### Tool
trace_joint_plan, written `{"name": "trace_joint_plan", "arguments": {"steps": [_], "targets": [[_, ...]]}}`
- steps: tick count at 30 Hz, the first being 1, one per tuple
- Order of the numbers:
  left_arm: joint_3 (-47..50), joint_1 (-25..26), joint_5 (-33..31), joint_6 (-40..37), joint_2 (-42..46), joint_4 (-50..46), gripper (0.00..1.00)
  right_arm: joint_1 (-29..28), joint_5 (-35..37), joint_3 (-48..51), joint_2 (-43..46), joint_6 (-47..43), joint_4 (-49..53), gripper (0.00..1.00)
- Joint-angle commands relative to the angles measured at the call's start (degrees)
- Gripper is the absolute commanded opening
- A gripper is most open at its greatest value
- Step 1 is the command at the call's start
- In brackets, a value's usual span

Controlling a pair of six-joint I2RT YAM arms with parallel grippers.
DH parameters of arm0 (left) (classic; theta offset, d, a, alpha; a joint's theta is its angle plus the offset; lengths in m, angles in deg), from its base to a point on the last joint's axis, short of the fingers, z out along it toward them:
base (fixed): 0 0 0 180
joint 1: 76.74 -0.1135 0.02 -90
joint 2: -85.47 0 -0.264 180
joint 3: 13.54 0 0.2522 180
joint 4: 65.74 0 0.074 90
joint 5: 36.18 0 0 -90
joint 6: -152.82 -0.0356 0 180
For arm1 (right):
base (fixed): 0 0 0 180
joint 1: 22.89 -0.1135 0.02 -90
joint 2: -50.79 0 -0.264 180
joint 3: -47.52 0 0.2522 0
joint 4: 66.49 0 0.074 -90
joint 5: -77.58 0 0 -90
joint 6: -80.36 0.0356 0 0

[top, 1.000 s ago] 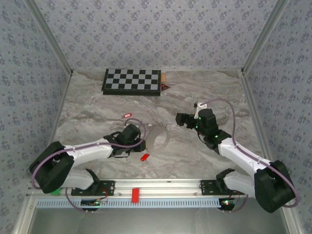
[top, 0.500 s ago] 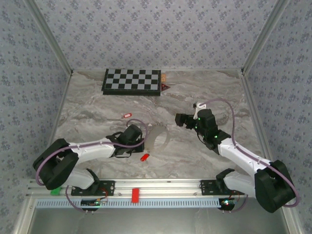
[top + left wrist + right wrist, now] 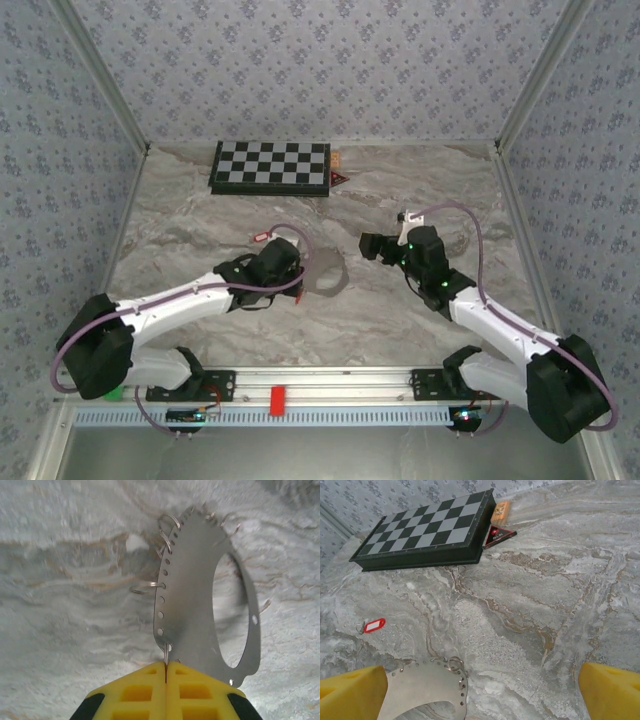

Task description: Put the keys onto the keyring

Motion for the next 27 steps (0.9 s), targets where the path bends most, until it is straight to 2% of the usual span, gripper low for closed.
{"name": "trace_joint_plan", "arguments": {"steps": [1, 4, 8, 13, 17, 23, 27], "targets": [[-3.81, 0.42, -5.82, -7.75, 1.13, -3.89, 0.0, -0.67, 3.38, 1.72, 2.02, -0.98, -3.11, 0.99], [-5.46, 1.24, -9.24, -12.17, 1.14, -2.9, 0.0, -0.98, 4.92, 2.56, 3.57, -1.35, -3.95, 0.99], [-6.16, 1.3, -8.45, -17.91, 2.83, 0.6, 0.0, -1.17, 4.09, 3.1, 5.85, -2.96, -4.2, 1.0], [-6.21, 1.25, -7.1, -24.15, 6.57, 5.85, 0.0, -1.15, -2.27, 4.64, 7.42, -5.26, -8.45, 0.99], [-7.08, 1.28, -4.32, -28.55, 8.95, 7.79, 0.0, -1.44, -7.13, 1.92, 7.39, -5.31, -6.8, 0.89], [-9.1, 1.16, 2.29, -32.81, 12.17, 8.7, 0.0, -2.12, -12.61, -1.36, 8.42, -5.95, -4.17, 0.81], [-10.0, 0.49, 5.79, -32.78, 13.46, 9.33, 0.0, -2.69, -14.36, -1.82, 10.12, -5.37, -4.09, 0.81]]}}
